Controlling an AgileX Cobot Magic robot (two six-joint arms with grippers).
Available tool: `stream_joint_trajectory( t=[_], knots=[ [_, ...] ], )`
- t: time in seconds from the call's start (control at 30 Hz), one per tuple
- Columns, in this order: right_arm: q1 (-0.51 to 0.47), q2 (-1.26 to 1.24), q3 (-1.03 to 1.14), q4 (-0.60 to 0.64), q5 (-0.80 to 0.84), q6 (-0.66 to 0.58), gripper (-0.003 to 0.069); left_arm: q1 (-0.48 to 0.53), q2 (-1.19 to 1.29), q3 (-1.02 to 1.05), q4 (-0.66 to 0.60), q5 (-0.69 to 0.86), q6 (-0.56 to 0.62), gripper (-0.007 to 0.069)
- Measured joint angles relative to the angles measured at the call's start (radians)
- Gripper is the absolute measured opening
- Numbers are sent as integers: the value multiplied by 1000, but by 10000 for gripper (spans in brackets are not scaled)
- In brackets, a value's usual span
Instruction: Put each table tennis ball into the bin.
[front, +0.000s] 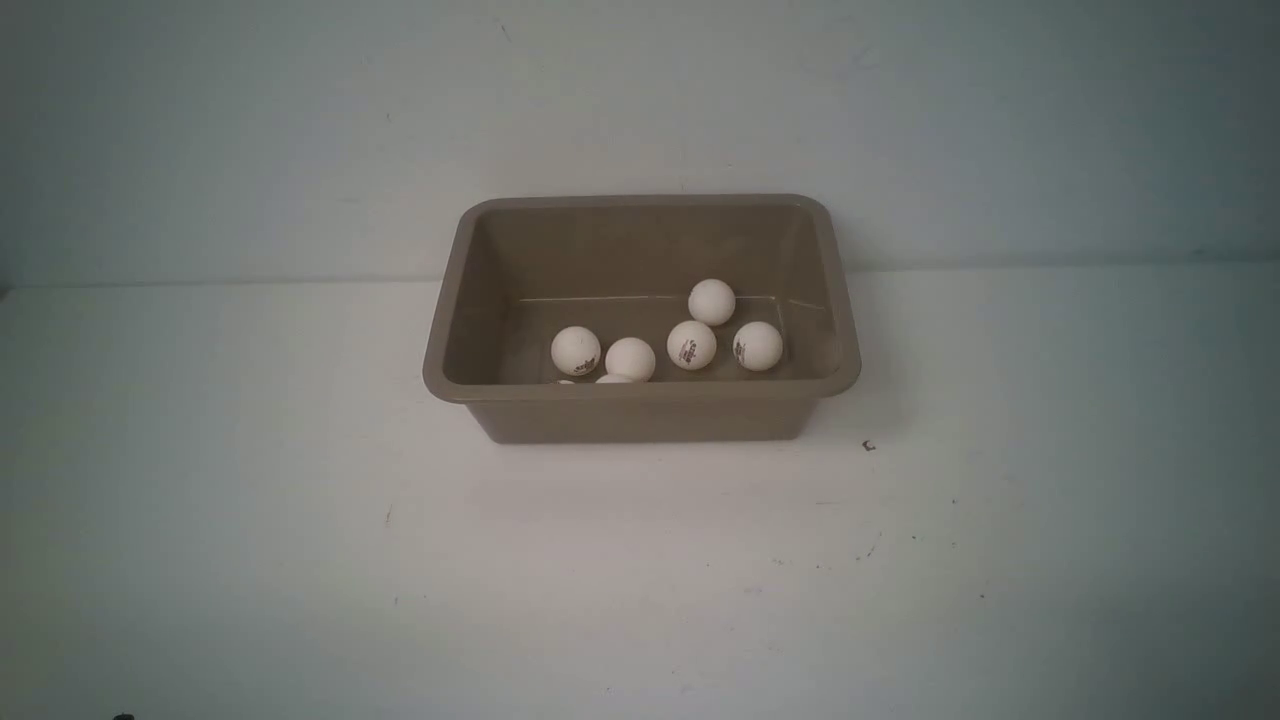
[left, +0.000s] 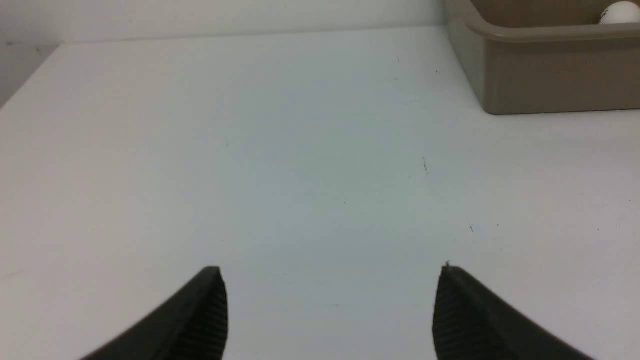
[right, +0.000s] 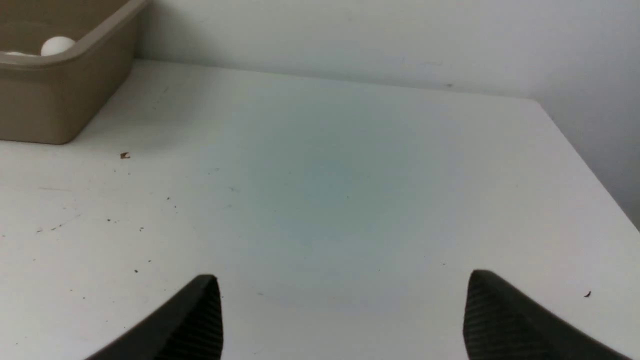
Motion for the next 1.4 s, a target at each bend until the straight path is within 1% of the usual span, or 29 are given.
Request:
stream_joint_trajectory(
  t=[0.2, 0.4, 0.6, 0.67, 0.77, 0.8, 0.83, 0.87, 0.97, 1.1, 1.3, 1.4],
  knots=[
    [0, 0, 0, -2, 0, 12, 589, 0, 0, 0, 0, 0, 0, 499],
    [0, 0, 1, 1, -15, 77, 589, 0, 0, 0, 0, 0, 0, 499],
    [0, 0, 1, 1, -15, 94, 589, 0, 0, 0, 0, 0, 0, 499],
    [3, 0, 1, 1, -15, 121, 589, 0, 0, 0, 0, 0, 0, 499],
    [23, 0, 1, -5, -16, 152, 589, 0, 0, 0, 0, 0, 0, 499],
    [57, 0, 1, -24, -18, 168, 589, 0, 0, 0, 0, 0, 0, 499],
    [62, 0, 1, -24, -18, 168, 589, 0, 0, 0, 0, 0, 0, 499],
    [96, 0, 1, -43, -19, 176, 589, 0, 0, 0, 0, 0, 0, 499],
    [150, 0, 1, -58, -19, 181, 589, 0, 0, 0, 0, 0, 0, 499],
    [151, 0, 1, -65, -20, 182, 589, 0, 0, 0, 0, 0, 0, 499],
    [150, 0, 1, -67, -20, 135, 589, 0, 0, 0, 0, 0, 0, 499],
    [150, 0, 1, -67, -20, 133, 589, 0, 0, 0, 0, 0, 0, 499]
  ],
)
